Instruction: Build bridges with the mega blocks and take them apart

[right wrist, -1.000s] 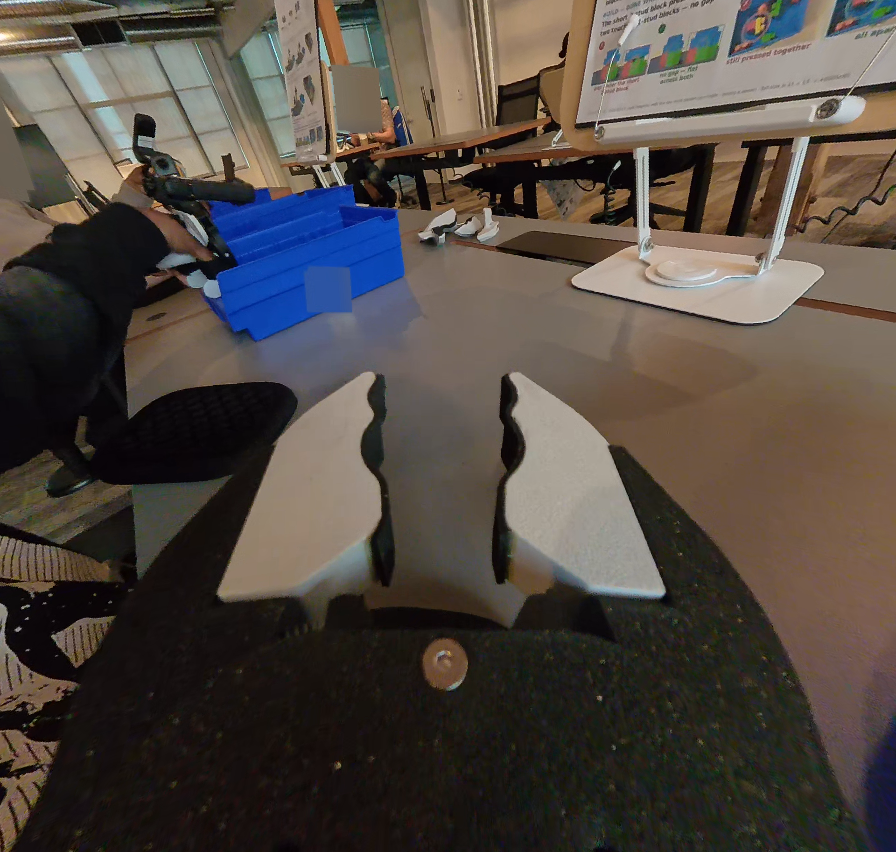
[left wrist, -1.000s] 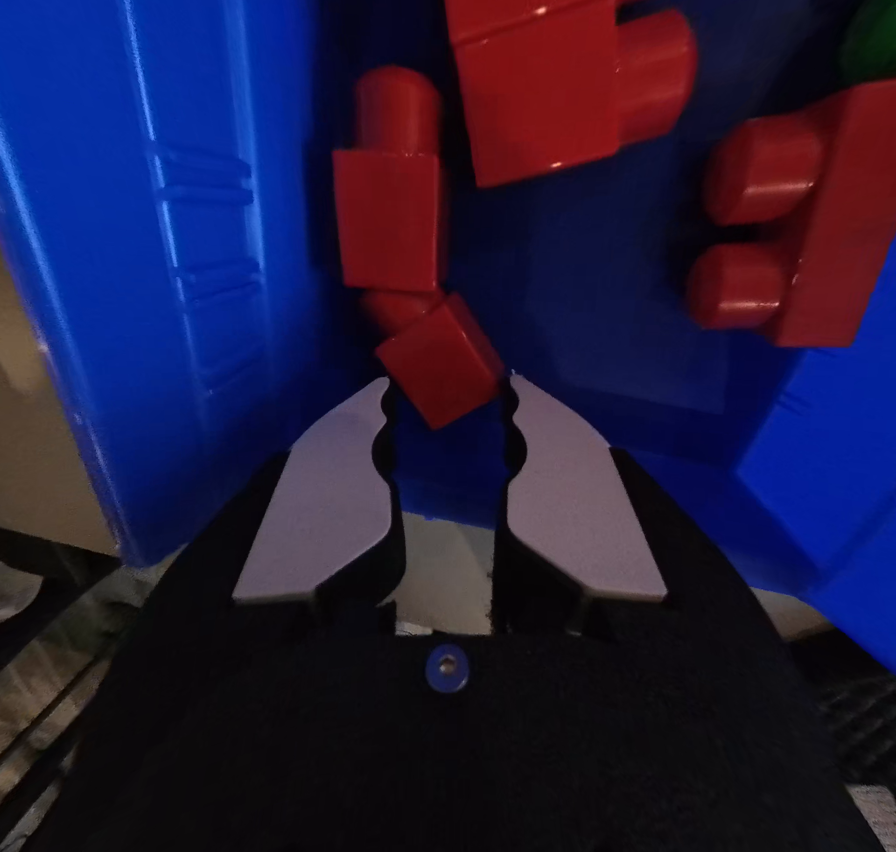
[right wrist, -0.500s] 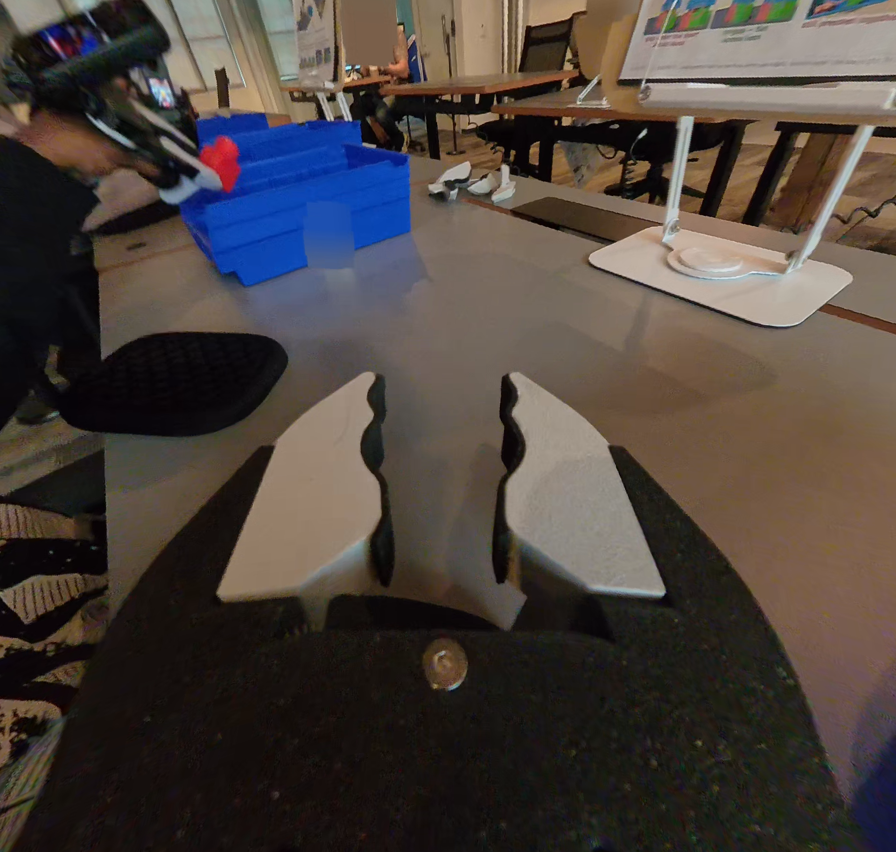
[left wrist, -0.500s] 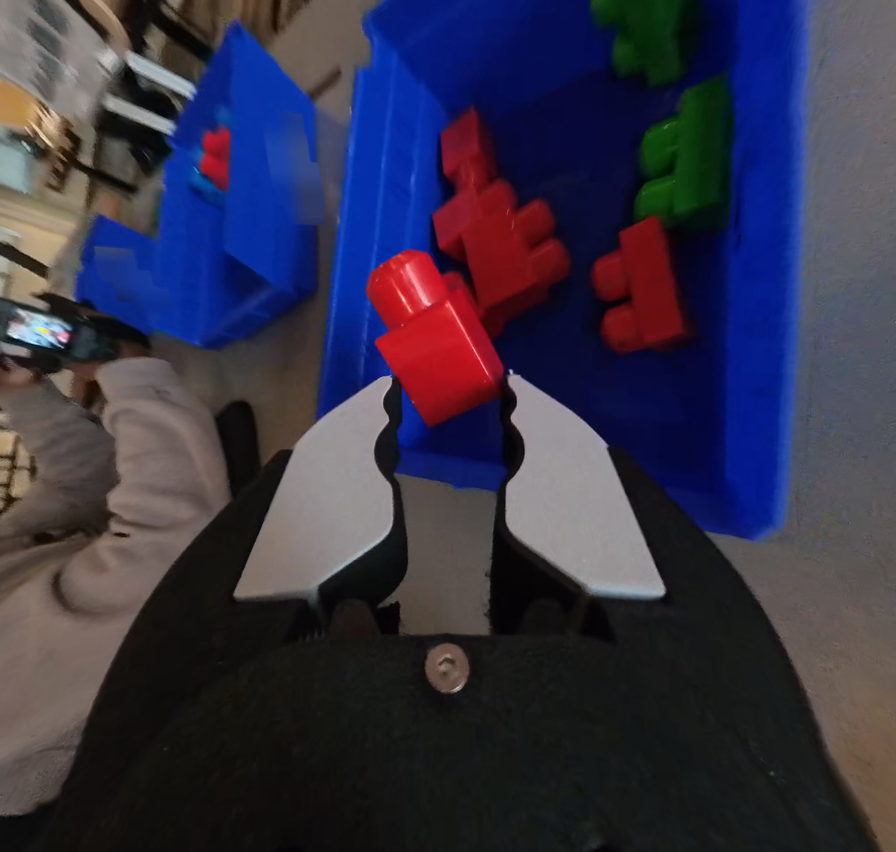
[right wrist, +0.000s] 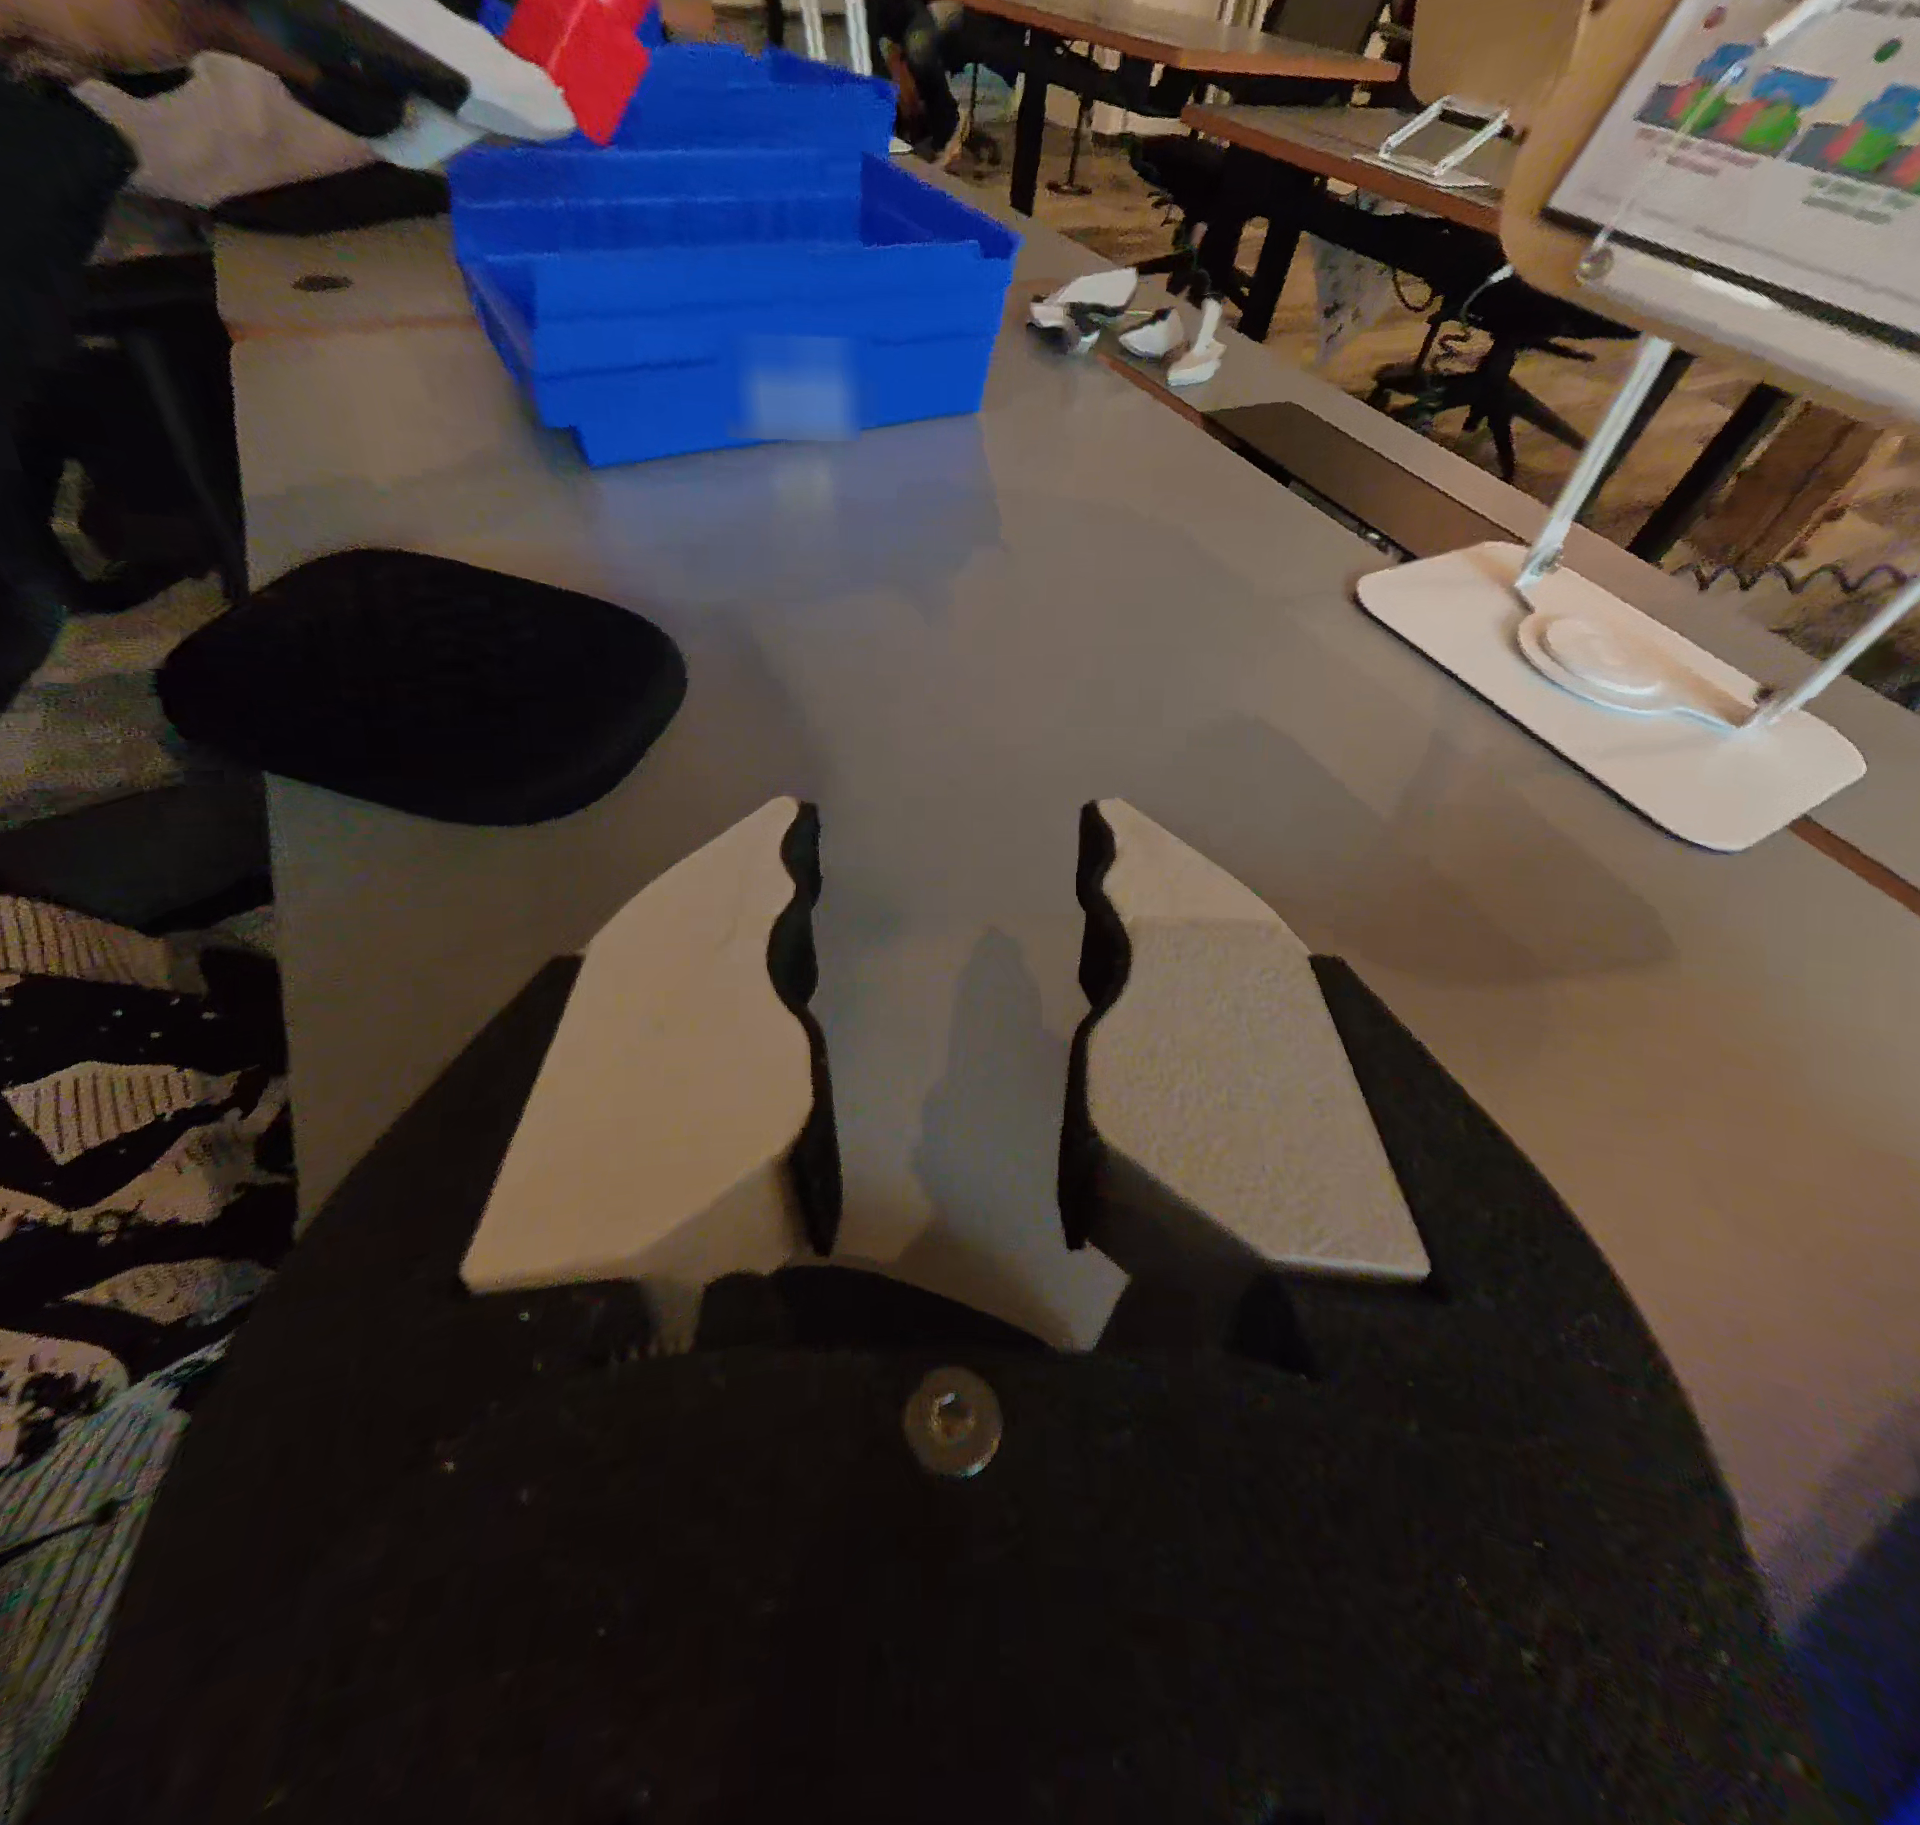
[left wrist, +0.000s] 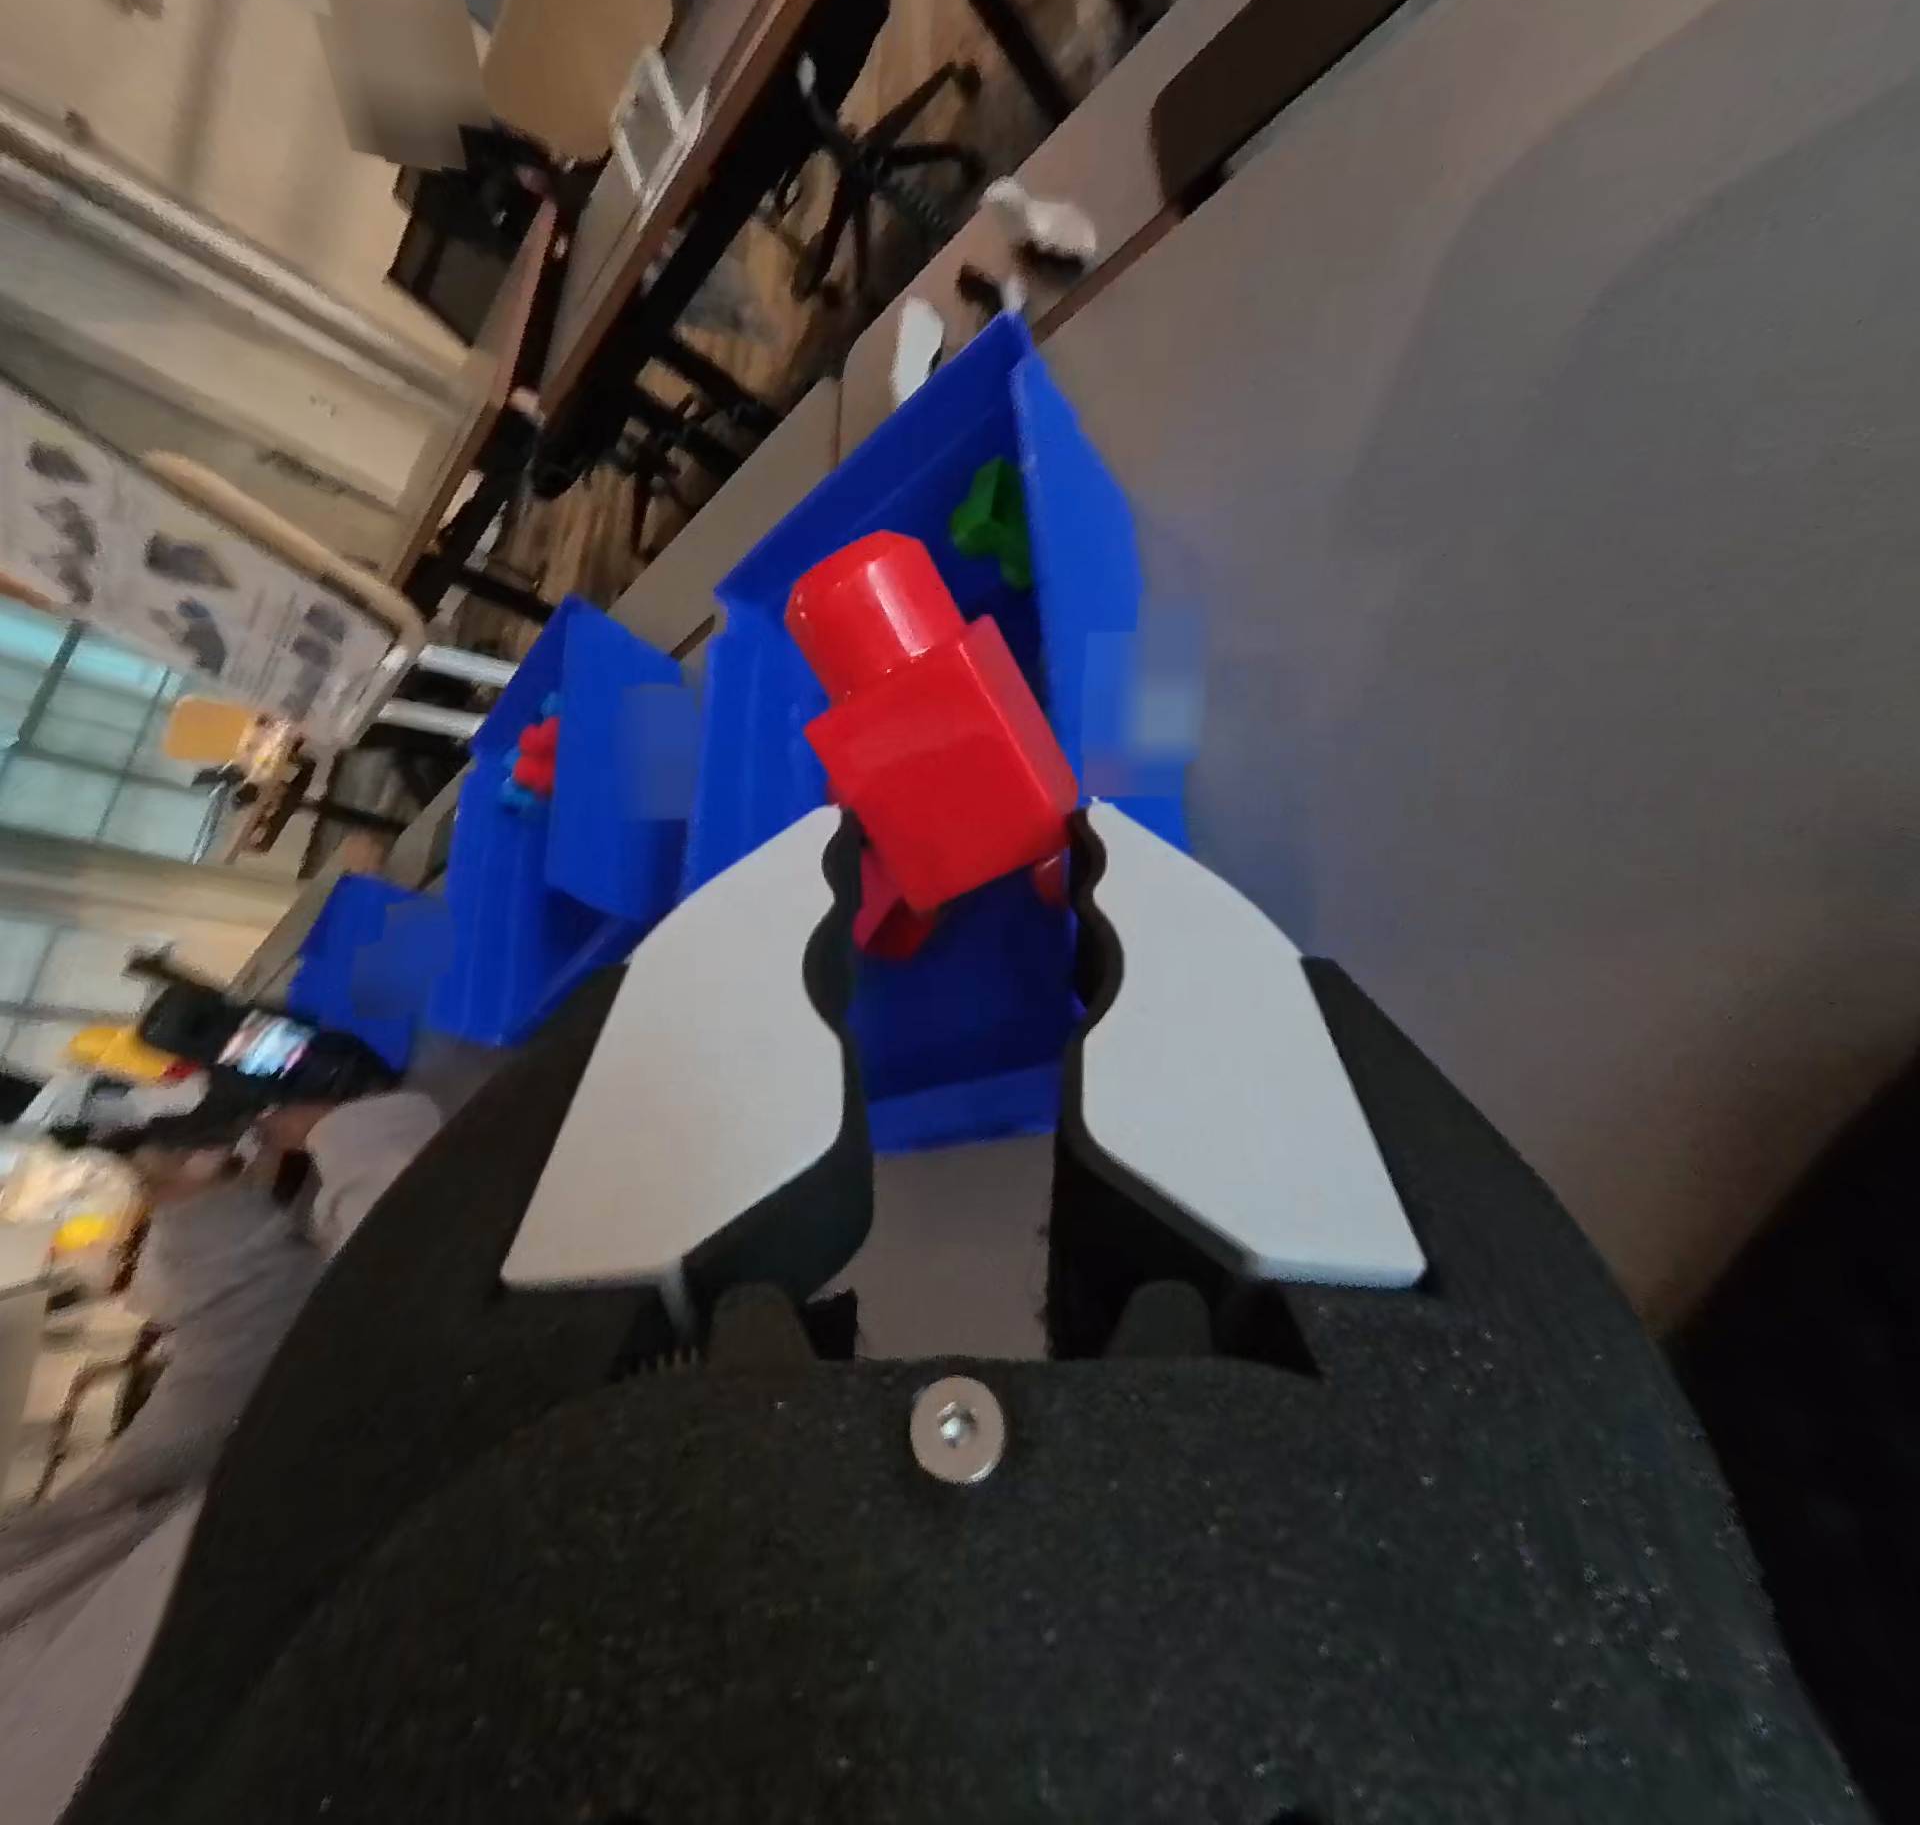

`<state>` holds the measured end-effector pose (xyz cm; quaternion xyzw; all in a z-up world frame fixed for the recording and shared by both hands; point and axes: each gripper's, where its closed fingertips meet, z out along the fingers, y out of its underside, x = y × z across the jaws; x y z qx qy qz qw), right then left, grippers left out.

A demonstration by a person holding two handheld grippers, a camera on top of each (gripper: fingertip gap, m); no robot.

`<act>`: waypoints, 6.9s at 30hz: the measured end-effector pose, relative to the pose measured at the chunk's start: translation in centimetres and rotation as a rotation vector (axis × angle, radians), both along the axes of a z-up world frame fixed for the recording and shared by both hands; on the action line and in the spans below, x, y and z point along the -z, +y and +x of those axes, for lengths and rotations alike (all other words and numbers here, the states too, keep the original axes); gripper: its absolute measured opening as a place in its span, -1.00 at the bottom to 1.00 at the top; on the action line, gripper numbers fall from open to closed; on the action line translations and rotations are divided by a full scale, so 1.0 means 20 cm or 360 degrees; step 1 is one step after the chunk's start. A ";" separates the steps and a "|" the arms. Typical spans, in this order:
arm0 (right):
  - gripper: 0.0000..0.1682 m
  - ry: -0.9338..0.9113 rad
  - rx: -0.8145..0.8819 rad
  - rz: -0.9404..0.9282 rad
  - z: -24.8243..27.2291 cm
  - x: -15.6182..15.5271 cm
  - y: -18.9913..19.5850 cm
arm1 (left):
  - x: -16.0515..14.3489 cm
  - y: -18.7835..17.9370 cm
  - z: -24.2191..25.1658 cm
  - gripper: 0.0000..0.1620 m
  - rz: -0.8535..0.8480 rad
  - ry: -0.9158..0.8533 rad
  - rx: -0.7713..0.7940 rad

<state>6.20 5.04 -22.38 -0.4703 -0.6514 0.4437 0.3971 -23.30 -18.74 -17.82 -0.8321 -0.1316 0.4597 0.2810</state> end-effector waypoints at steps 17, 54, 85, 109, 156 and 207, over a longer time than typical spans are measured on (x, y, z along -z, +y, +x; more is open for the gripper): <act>-0.24 -0.0076 -0.0821 0.0180 -0.13 -0.37 -0.48 | -0.15 0.59 1.19 -0.53 0.0780 -0.0593 0.1914; -0.61 -0.0800 -0.0628 0.0539 -0.32 0.39 -0.32 | 0.14 0.44 1.01 -0.17 0.0845 -0.1107 0.1820; -0.43 -0.0766 -0.0633 0.0475 -0.33 0.46 -0.33 | 0.17 0.34 0.90 -0.17 0.0751 -0.0949 0.1713; -0.40 -0.0253 -0.0350 0.0181 -0.26 0.10 -0.06 | 0.42 -0.41 -0.59 -0.44 -0.0486 -0.0598 0.0223; -0.40 -0.0205 -0.0653 0.0178 -0.33 -0.04 -0.32 | 0.05 0.06 -0.23 -0.98 0.0345 -0.0359 0.0953; -0.59 -0.1424 -0.0592 0.0917 -0.16 0.34 -0.16 | 0.02 0.39 1.00 -0.33 0.0688 -0.0991 0.2028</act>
